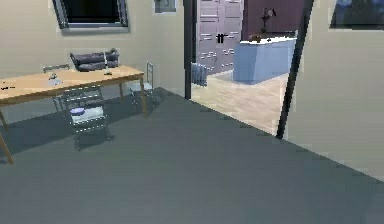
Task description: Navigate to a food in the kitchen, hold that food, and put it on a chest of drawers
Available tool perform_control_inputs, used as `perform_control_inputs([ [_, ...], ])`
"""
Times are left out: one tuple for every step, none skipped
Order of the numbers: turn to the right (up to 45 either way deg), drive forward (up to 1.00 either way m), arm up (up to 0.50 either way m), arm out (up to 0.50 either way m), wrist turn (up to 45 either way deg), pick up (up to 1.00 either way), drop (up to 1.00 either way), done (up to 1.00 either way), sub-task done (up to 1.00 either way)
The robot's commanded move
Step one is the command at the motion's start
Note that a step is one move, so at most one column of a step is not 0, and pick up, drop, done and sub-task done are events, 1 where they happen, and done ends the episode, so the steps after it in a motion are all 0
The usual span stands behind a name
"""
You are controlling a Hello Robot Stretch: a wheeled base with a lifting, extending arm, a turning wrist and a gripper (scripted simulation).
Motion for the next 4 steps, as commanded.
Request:
perform_control_inputs([
  [-45.0,0.00,0.00,0.00,0.0,0.00,0.00,0.00,0.00],
  [-33.0,0.00,0.00,0.00,0.0,0.00,0.00,0.00,0.00],
  [0.0,0.05,0.00,0.00,0.0,0.00,0.00,0.00,0.00],
  [45.0,0.00,0.00,0.00,0.0,0.00,0.00,0.00,0.00],
])
